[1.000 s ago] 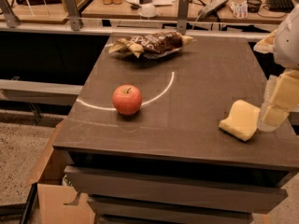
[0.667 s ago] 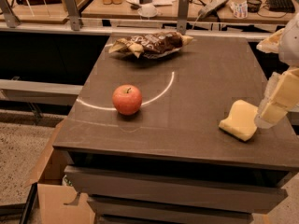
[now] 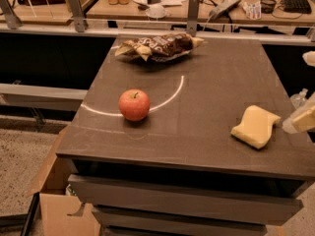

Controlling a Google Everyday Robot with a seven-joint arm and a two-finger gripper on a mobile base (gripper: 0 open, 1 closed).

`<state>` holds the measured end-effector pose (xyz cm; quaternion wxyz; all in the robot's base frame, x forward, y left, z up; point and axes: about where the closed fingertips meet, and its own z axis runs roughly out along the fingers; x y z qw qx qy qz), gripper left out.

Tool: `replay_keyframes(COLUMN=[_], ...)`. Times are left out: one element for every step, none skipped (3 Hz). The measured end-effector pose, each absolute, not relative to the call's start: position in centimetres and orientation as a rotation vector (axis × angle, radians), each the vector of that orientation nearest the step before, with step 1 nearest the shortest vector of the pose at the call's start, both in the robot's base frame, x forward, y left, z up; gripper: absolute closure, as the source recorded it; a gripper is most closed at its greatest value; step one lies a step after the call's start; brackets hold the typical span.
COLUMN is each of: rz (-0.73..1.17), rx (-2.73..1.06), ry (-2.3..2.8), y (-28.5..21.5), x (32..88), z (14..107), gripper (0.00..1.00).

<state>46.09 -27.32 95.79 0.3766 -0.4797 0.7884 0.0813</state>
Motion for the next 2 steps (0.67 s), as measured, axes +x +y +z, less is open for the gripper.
replay_keyframes(rz=[0.338,0.411], rx=[-1.145,-1.105], ry=[1.820,1.749], y=[-27.1,-25.8], x=[45.9,45.5], z=[96.9,98.5], gripper=[0.18,0.41])
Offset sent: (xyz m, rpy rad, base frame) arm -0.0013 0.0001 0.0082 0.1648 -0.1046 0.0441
